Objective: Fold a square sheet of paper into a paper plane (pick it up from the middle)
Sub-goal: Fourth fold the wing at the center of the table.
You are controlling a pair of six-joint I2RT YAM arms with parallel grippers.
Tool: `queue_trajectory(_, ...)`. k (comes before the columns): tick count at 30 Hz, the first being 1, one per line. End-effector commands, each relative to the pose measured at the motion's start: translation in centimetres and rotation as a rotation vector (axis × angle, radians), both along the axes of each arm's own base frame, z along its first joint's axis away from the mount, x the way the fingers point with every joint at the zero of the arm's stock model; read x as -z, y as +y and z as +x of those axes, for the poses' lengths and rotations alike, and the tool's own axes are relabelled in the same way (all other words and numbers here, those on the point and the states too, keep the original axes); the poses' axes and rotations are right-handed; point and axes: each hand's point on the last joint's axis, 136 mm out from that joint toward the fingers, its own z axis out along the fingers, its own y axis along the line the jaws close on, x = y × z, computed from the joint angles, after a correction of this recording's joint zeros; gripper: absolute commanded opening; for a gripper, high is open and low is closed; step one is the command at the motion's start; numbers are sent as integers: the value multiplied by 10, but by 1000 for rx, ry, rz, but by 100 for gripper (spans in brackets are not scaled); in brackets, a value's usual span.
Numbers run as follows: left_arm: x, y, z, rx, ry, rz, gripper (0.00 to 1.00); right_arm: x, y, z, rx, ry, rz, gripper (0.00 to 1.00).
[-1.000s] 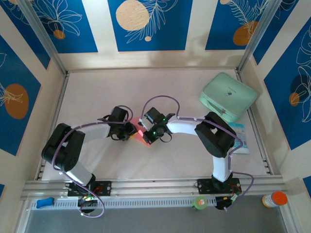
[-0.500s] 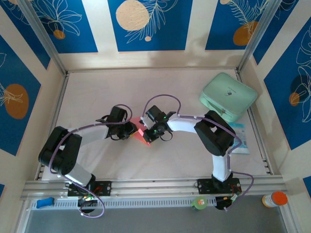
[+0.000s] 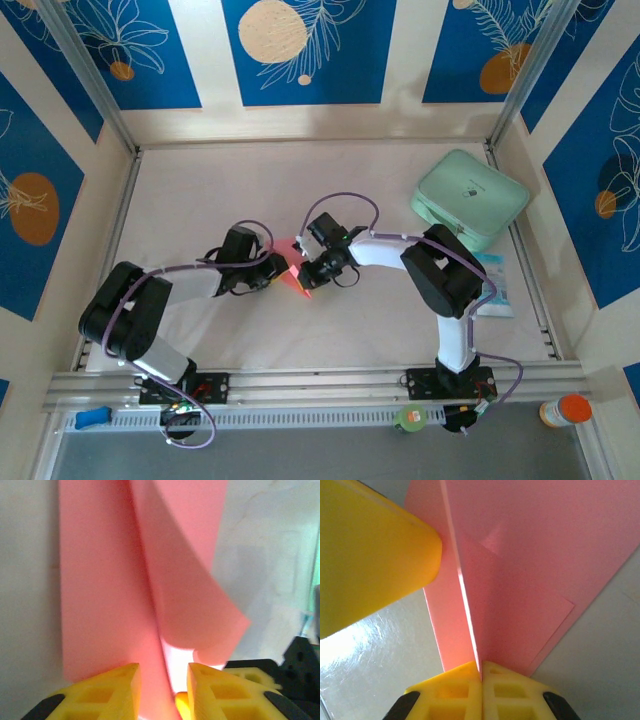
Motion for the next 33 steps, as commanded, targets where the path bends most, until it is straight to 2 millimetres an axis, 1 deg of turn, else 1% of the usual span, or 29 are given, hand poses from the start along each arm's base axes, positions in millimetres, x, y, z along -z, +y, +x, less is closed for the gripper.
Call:
queue_trajectory(1, -11, -7, 10, 9, -57, -52, 32, 10, -2, -7, 3, 53, 10, 6)
queue_trajectory(7, -3, -9, 12, 23, -50, -47, 33, 10, -4, -7, 6, 55, 18, 6)
queue_trajectory(15, 8, -8, 12, 32, -44, -21, 33, 12, -6, -6, 11, 60, 18, 7)
queue_trajectory(21, 19, -5, 7, 25, -6, -5, 38, 9, -5, -7, 20, 76, 40, 15)
queue_trajectory(26, 31, -2, -2, 29, 52, 20, 41, 7, -6, -4, 52, 99, 58, 21)
queue_trajectory(33, 45, 5, -14, 49, 131, 86, 49, 8, -9, -1, 98, 128, 48, 24)
